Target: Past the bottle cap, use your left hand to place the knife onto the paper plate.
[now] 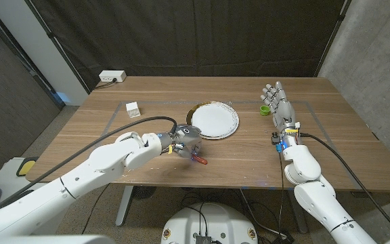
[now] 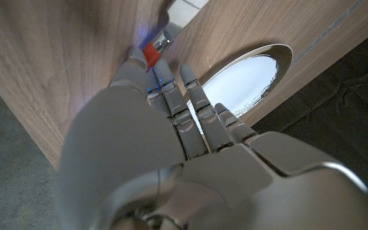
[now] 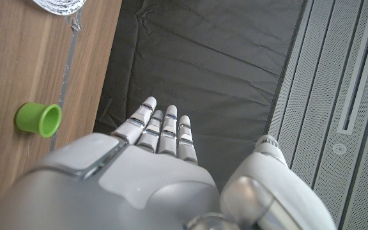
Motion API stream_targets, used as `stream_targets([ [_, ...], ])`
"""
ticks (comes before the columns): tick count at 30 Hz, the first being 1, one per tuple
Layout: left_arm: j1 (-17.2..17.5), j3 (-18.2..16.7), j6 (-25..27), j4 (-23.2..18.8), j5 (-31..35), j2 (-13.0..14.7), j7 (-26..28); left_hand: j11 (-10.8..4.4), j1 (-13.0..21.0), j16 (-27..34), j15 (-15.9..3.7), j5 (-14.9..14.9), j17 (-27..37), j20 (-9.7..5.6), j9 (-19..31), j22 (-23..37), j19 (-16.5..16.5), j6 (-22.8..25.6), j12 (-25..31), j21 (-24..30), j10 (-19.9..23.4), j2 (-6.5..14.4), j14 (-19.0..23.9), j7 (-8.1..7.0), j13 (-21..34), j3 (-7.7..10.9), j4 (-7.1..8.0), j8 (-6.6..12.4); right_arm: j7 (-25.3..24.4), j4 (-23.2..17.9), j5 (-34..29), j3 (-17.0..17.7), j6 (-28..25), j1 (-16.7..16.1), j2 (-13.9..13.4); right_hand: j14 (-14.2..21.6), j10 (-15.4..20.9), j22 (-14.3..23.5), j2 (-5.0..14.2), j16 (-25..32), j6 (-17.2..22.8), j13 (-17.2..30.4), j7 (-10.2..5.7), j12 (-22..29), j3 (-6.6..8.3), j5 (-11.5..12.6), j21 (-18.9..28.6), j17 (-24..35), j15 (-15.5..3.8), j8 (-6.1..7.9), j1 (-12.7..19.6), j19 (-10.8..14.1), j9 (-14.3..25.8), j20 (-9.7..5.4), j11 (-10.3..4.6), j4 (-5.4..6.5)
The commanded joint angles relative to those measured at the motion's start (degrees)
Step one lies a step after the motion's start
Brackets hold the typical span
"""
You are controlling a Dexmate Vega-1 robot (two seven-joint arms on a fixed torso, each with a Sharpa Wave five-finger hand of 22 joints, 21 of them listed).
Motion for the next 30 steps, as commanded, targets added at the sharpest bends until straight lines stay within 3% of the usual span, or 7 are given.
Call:
stream_targets([
  [1, -0.7, -1.6, -0.3, -1.7, 0.7, 0.6, -0.7, -0.56, 3.4, -0.4, -5.28, 0.0, 0.3, -2.39, 0.0, 0.1, 0.4, 2.7, 0.5, -0.3, 0.5, 3.3, 0.6, 2.7, 1.5, 0.78, 0.4, 0.46, -0.2, 0.2, -0.5, -0.3, 0.6, 0.2, 0.2, 0.3, 0.3, 0.3, 0.46, -0.1, 0.6, 0.3, 0.04, -0.1, -0.06, 0.0, -0.2, 0.2, -0.06, -0.14, 0.0, 0.4, 0.2, 0.28, -0.02, -0.33],
  [19, -0.7, -4.1, 1.9, -0.6, 1.3, -0.6, 4.6, -0.48, 3.3, -0.7, -5.3, -0.2, 0.6, -2.37, -0.2, 0.1, 0.6, 2.5, 0.7, -0.3, 0.4, 3.1, 1.0, 2.75, 3.1, 1.69, 0.62, 0.79, 0.0, 1.6, -0.7, -1.3, 0.2, 1.9, 0.6, 0.3, 0.2, 0.3, 0.5, -0.1, 0.5, 0.3, 0.03, -0.2, -0.14, 0.0, -0.3, 0.2, -0.1, -0.16, -0.1, 0.5, 0.2, 0.25, 0.05, -0.39],
  [30, -4.3, -3.6, 2.3, 3.3, -0.8, -2.8, 6.1, -0.36, 3.2, -0.9, -5.38, -0.2, 0.7, -2.41, -0.1, 0.1, 0.7, 2.3, 0.7, -0.4, 0.3, 2.9, 1.1, 2.72, 3.9, 2.14, 0.64, 0.97, -0.4, 2.1, -0.6, -1.4, -0.4, 2.7, 0.9, 0.3, 0.3, 0.3, 0.53, -0.1, 0.6, 0.3, 0.02, -0.2, -0.17, 0.0, -0.4, 0.2, -0.11, -0.15, -0.1, 0.5, 0.2, 0.24, 0.01, -0.42],
])
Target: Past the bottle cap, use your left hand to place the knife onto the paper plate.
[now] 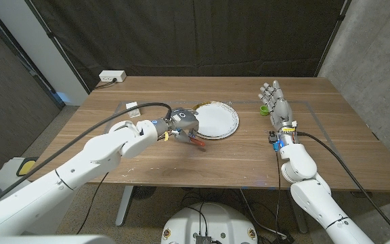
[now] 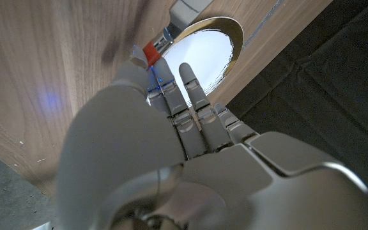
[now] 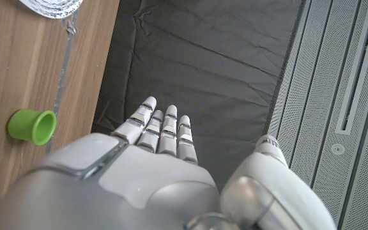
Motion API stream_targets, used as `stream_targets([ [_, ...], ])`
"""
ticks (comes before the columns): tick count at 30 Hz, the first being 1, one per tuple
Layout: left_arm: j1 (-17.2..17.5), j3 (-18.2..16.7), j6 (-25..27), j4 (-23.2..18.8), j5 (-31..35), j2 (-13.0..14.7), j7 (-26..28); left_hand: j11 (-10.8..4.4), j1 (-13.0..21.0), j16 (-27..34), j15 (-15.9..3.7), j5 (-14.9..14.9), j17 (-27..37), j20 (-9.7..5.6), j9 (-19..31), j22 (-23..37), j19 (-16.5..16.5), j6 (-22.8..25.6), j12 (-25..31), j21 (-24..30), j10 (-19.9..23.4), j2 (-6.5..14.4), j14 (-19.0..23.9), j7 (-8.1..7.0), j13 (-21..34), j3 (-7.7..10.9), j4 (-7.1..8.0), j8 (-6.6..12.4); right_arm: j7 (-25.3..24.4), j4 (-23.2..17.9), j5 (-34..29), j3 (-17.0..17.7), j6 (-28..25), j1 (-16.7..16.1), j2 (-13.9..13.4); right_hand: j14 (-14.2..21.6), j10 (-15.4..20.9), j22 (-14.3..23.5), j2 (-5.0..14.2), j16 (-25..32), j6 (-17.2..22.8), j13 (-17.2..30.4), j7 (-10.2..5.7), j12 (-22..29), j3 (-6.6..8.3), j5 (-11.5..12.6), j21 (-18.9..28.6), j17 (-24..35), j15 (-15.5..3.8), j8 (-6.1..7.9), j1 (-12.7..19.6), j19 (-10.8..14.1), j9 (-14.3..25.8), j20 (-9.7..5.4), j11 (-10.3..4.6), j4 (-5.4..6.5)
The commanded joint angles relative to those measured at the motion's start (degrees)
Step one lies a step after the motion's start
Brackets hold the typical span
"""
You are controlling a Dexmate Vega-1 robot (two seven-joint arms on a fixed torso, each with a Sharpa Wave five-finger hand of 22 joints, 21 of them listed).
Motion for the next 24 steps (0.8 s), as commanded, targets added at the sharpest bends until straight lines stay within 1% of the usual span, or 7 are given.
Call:
stream_targets([
  [1, -3.2, 0.2, 0.5, 3.7, -2.1, -2.0, 2.4, -0.43, 3.2, -0.2, -5.14, 0.1, 0.3, -2.47, 0.2, 0.1, 0.6, 2.1, 0.2, -0.4, 0.2, 2.9, 0.4, 2.61, 0.8, 1.71, 1.14, 0.57, -0.3, 0.6, 0.0, -0.3, -0.8, 1.0, 0.3, 0.3, 0.3, 0.3, 0.53, -0.1, 0.6, 0.3, 0.02, -0.2, 0.07, 0.0, -0.4, 0.2, -0.1, -0.16, -0.1, 0.3, 0.2, 0.04, -0.01, -0.19],
  [10, -7.1, 2.1, -1.1, 8.9, -3.8, -4.1, 6.7, -0.57, 3.1, -0.5, -5.21, 0.1, 0.4, -2.46, 0.3, 0.1, 0.6, 1.9, 0.2, -0.4, -0.1, 2.7, 0.1, 2.45, 1.6, 2.15, 1.19, 0.82, -0.7, 1.1, 0.0, -0.4, -1.1, 1.3, 0.6, 0.3, 0.3, 0.3, 0.57, -0.1, 0.6, 0.3, 0.0, -0.2, 0.04, 0.0, -0.5, 0.2, -0.09, -0.16, -0.1, 0.4, 0.2, 0.03, 0.01, -0.23],
  [12, -8.3, 2.8, -1.6, 9.9, -3.6, -4.5, 7.3, -0.59, 3.1, -0.6, -5.18, 0.1, 0.4, -2.51, 0.3, 0.1, 0.6, 2.0, 0.1, -0.4, -0.2, 2.7, 0.0, 3.14, 1.8, 2.34, 1.25, 0.93, -0.9, 1.2, 0.1, -0.4, -1.1, 1.3, 0.7, 0.3, 0.3, 0.3, 0.58, -0.1, 0.6, 0.3, 0.0, -0.2, 0.04, 0.0, -0.5, 0.2, -0.14, -0.16, -0.1, 0.3, 0.2, 0.02, -0.05, -0.23],
  [16, -10.6, 4.4, -2.9, 12.0, -2.8, -5.6, 9.2, -0.48, 3.2, -0.8, -5.25, 0.2, 0.4, -2.51, 0.3, 0.1, 0.6, 2.1, 0.1, -0.4, -0.3, 2.8, -0.3, 3.56, 2.2, 2.68, 1.27, 1.12, -0.7, 1.6, 0.3, -0.4, -1.0, 1.5, 0.8, 0.3, 0.3, 0.3, 0.59, -0.1, 0.6, 0.3, 0.0, -0.2, 0.02, 0.0, -0.5, 0.2, -0.16, -0.17, -0.1, 0.4, 0.2, 0.02, 0.0, -0.24],
  [19, -12.7, 5.7, -4.4, 14.5, -2.9, -6.7, 11.2, -0.61, 3.1, -0.8, -5.27, 0.1, 0.5, -2.48, 0.4, 0.1, 0.5, 2.1, 0.2, -0.5, -0.3, 2.8, -0.3, 3.59, 2.4, 2.85, 1.3, 1.2, -0.7, 1.8, 0.2, -0.5, -1.2, 1.8, 0.7, 0.3, 0.3, 0.3, 0.61, -0.1, 0.6, 0.3, 0.03, -0.2, 0.02, 0.0, -0.5, 0.2, -0.18, -0.17, -0.1, 0.4, 0.2, 0.03, 0.03, -0.25],
  [20, -12.7, 5.8, -4.4, 14.5, -2.9, -6.6, 11.2, -0.59, 3.2, -0.8, -5.33, 0.1, 0.5, -2.5, 0.4, 0.1, 0.5, 2.0, 0.1, -0.5, -0.4, 2.8, -0.3, 3.66, 2.5, 2.92, 1.28, 1.23, -0.7, 1.8, 0.2, -0.5, -1.2, 1.8, 0.7, 0.3, 0.2, 0.3, 0.62, -0.1, 0.6, 0.3, 0.05, -0.2, 0.02, 0.0, -0.5, 0.2, -0.18, -0.17, -0.1, 0.4, 0.2, 0.03, 0.07, -0.26],
  [24, -15.5, 7.3, -6.7, 18.2, -3.5, -7.8, 13.1, -0.61, 3.1, -0.8, -5.3, 0.1, 0.5, -2.58, 0.6, 0.1, 0.5, 1.8, 0.1, -0.5, -0.5, 2.7, -0.4, 3.43, 2.7, 3.02, 1.31, 1.37, -0.7, 1.8, 0.2, -0.5, -1.4, 2.0, 0.8, 0.4, 0.2, 0.3, 0.63, -0.1, 0.5, 0.3, 0.02, -0.2, 0.01, 0.0, -0.5, 0.2, -0.11, -0.18, -0.1, 0.5, 0.2, 0.02, 0.07, -0.28],
])
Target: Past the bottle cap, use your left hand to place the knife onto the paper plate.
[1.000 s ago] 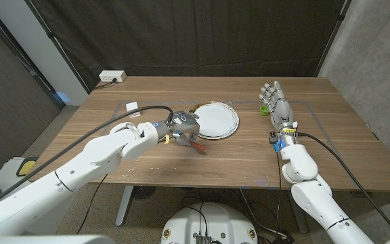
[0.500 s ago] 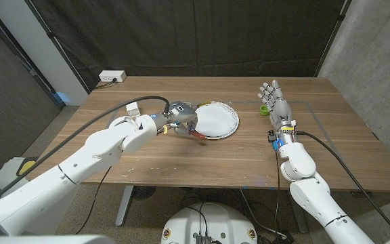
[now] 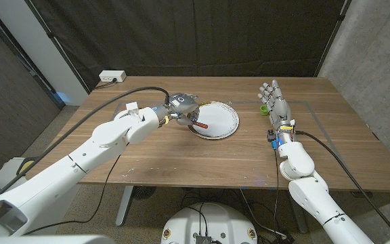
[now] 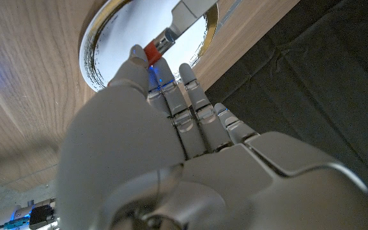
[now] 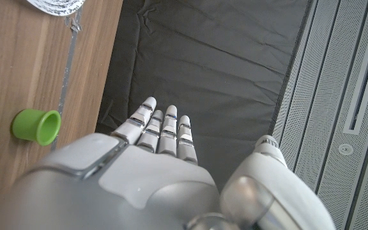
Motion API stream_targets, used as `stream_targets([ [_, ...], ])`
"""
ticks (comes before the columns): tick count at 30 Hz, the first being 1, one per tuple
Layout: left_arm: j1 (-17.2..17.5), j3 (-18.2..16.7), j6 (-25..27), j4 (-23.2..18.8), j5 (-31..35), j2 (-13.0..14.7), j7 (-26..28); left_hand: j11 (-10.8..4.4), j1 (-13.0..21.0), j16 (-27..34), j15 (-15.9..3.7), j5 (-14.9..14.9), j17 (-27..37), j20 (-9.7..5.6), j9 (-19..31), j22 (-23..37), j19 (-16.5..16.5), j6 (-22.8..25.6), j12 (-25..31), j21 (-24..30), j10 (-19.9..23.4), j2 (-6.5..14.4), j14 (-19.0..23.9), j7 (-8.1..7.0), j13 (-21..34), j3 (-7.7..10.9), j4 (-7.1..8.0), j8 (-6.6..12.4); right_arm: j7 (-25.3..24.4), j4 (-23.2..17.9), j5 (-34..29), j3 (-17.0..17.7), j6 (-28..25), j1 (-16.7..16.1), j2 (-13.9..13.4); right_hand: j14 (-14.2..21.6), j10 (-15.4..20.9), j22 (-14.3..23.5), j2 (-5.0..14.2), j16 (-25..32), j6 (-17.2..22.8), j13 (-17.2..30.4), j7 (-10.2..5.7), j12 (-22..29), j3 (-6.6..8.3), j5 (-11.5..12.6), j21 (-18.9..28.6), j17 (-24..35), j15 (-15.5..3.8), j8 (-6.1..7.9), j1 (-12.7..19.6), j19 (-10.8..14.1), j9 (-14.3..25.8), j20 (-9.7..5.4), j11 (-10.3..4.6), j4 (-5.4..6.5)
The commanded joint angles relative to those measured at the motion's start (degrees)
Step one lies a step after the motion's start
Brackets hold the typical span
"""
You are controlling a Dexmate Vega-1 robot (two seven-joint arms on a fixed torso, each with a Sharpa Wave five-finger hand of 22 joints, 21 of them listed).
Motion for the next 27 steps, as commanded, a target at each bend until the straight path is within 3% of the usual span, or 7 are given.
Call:
stream_targets([
  [1, -6.9, 4.0, -5.1, 8.3, -0.8, -3.0, 5.8, -0.32, 3.1, -0.2, -5.55, 0.4, 0.3, -2.62, 0.3, 0.1, 0.5, 2.5, 0.4, -0.1, -0.1, 2.7, -0.2, 2.71, 0.3, 2.51, 1.87, 0.4, -0.2, 0.5, 0.1, -0.2, -0.5, 0.7, 0.2, 0.4, 0.2, 0.3, 0.42, -0.1, 0.5, 0.3, 0.02, -0.2, 0.0, 0.0, -0.2, 0.2, -0.08, -0.18, 0.1, 0.5, 0.2, -0.01, 0.07, -0.29],
  [14, -14.4, 9.1, -10.7, 17.8, -0.7, -6.6, 10.3, -0.46, 2.9, -0.5, -5.54, 0.3, 0.3, -2.92, 0.4, 0.1, 0.1, 2.3, 0.4, -0.2, 0.0, 2.5, -0.7, 2.71, 1.1, 3.1, 2.07, 0.7, -1.1, 0.2, 0.2, 0.2, -1.6, 0.3, 0.1, 0.3, 0.2, 0.3, 0.46, -0.1, 0.6, 0.3, 0.03, -0.2, -0.02, 0.0, -0.2, 0.2, -0.06, -0.17, 0.2, 0.5, 0.2, -0.01, 0.09, -0.33],
  [27, -21.3, 14.5, -15.4, 25.7, -1.2, -10.5, 8.9, -0.42, 2.9, -0.6, -5.64, 0.3, 0.4, -2.49, 0.2, 0.1, 0.1, 2.3, 0.3, -0.2, -0.2, 2.3, -1.1, 2.69, 1.8, 3.71, 2.02, 0.91, -2.0, -1.3, 0.2, 0.9, -2.5, -1.1, -0.2, 0.3, 0.3, 0.3, 0.5, -0.1, 0.6, 0.3, 0.07, -0.2, -0.05, 0.0, -0.3, 0.2, -0.12, -0.17, 0.1, 0.6, 0.2, -0.01, 0.0, -0.36],
])
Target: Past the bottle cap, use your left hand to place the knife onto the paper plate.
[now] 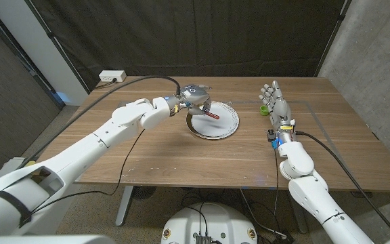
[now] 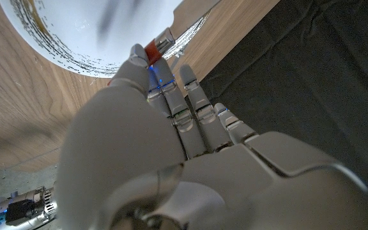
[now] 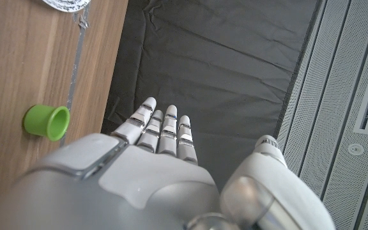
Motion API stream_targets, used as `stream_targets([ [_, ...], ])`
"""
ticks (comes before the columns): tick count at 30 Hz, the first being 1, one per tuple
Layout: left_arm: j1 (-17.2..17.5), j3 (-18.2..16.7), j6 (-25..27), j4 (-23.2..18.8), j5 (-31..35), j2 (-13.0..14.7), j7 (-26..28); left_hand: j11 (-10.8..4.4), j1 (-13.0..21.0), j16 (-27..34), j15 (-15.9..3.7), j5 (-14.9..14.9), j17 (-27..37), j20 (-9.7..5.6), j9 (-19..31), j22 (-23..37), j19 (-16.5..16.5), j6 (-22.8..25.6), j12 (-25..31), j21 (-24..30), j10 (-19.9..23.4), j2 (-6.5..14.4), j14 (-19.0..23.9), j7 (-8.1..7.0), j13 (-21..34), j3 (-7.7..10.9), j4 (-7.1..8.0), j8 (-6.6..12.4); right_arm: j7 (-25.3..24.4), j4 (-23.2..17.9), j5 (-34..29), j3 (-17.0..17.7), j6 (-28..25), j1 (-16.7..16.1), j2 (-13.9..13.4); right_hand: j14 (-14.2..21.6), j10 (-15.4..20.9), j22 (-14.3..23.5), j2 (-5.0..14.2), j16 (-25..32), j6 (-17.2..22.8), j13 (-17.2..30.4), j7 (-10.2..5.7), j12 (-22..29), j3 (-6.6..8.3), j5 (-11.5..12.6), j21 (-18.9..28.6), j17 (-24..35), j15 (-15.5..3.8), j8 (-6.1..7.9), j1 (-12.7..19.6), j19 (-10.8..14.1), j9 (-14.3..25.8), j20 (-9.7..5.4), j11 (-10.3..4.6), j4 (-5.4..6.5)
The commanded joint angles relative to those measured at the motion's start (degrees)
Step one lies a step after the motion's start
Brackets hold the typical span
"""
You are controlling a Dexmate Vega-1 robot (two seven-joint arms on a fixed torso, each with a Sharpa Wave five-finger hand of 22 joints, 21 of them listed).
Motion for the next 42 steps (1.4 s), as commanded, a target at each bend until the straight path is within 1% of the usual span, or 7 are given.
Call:
stream_targets([
  [1, -6.1, 4.8, -4.7, 7.4, -0.5, -3.4, -0.1, -0.47, 2.8, 0.0, -5.97, 0.3, 0.2, -2.47, 0.1, 0.1, 0.1, 2.3, 0.1, -0.2, 0.1, 2.3, -0.3, 2.68, 0.3, 3.12, 2.71, 0.5, -0.9, -1.5, 0.0, 0.7, -1.2, -1.3, -0.4, 0.4, 0.3, 0.3, 0.52, -0.1, 0.6, 0.3, 0.05, -0.2, -0.03, 0.0, 0.0, 0.2, -0.09, -0.17, 0.1, 0.6, 0.2, -0.01, 0.01, -0.36],
  [4, -7.0, 5.7, -5.4, 8.9, -0.5, -4.0, 0.2, -0.7, 2.8, 0.0, -5.99, 0.3, 0.2, -2.43, 0.1, 0.1, 0.1, 2.1, 0.1, -0.2, 0.1, 2.3, -0.3, 2.69, 0.4, 3.21, 2.74, 0.48, -1.0, -1.9, 0.0, 0.7, -1.4, -1.6, -0.5, 0.4, 0.3, 0.3, 0.54, -0.1, 0.6, 0.3, 0.07, -0.2, -0.04, 0.0, 0.0, 0.2, -0.09, -0.17, 0.1, 0.6, 0.2, -0.02, 0.0, -0.37],
  [12, -8.7, 7.1, -6.3, 12.4, -0.9, -5.5, 2.1, -0.48, 2.7, 0.0, -5.98, 0.3, 0.2, -2.53, 0.0, 0.1, -0.1, 2.1, 0.1, -0.2, 0.2, 2.1, -0.4, 2.33, 0.7, 3.44, 2.81, 0.57, -1.6, -3.1, -0.3, 0.8, -2.5, -2.3, -0.7, 0.4, 0.3, 0.3, 0.55, -0.1, 0.6, 0.3, 0.06, -0.2, -0.05, 0.0, -0.1, 0.2, -0.09, -0.18, 0.1, 0.6, 0.2, -0.03, -0.04, -0.39],
  [15, -9.2, 7.6, -6.3, 13.8, -1.1, -6.1, 2.9, -0.8, 2.6, -0.1, -5.93, 0.3, 0.2, -2.5, 0.0, 0.1, -0.1, 2.1, 0.1, -0.2, 0.2, 2.1, -0.6, 2.38, 0.8, 3.62, 2.87, 0.6, -1.8, -3.2, -0.4, 0.8, -2.7, -2.5, -0.7, 0.4, 0.3, 0.3, 0.55, -0.1, 0.6, 0.3, 0.05, -0.2, -0.06, 0.0, -0.1, 0.2, -0.11, -0.16, 0.1, 0.6, 0.2, -0.03, -0.05, -0.4],
  [25, -11.0, 10.3, -6.7, 18.8, -1.4, -8.3, 4.4, -0.88, 2.2, -0.5, -5.82, 0.2, 0.0, -2.57, -0.1, 0.1, -0.5, 2.2, -0.1, -0.3, 0.5, 1.7, -1.6, 2.35, 1.0, 4.09, 3.07, 0.78, -2.3, -3.5, -0.4, 0.9, -3.0, -3.1, -0.6, 0.4, 0.3, 0.3, 0.58, -0.1, 0.6, 0.3, 0.05, -0.2, -0.08, 0.0, -0.1, 0.2, -0.05, -0.17, 0.2, 0.6, 0.2, -0.05, 0.02, -0.45],
  [33, -12.1, 12.1, -6.7, 20.9, -2.1, -9.1, 3.1, -0.89, 1.6, -0.7, -5.69, 0.2, -0.2, -2.49, -0.1, 0.1, -0.8, 2.0, -0.9, -0.3, 0.4, 1.4, -2.4, 2.04, 0.4, 4.48, 3.35, 0.84, -2.3, -3.0, -0.2, 0.9, -2.7, -3.1, -0.3, 0.4, 0.4, 0.3, 0.6, -0.1, 0.6, 0.3, 0.06, -0.2, -0.11, 0.0, -0.2, 0.2, -0.04, -0.16, 0.1, 0.7, 0.2, -0.03, 0.1, -0.47],
  [42, -12.6, 12.8, -7.5, 23.3, -3.5, -9.8, 4.8, -1.0, 1.1, -0.8, -5.55, 0.1, -0.4, -2.33, -0.3, 0.1, -1.0, 1.9, -1.6, -0.3, 0.8, 1.1, -3.5, 1.92, -0.5, 4.89, 3.62, 0.78, -2.3, -2.9, -0.1, 0.8, -2.8, -3.2, -0.3, 0.4, 0.5, 0.3, 0.63, -0.1, 0.6, 0.3, 0.04, -0.2, -0.14, 0.0, -0.2, 0.2, -0.05, -0.17, 0.1, 0.7, 0.2, 0.01, 0.13, -0.5],
])
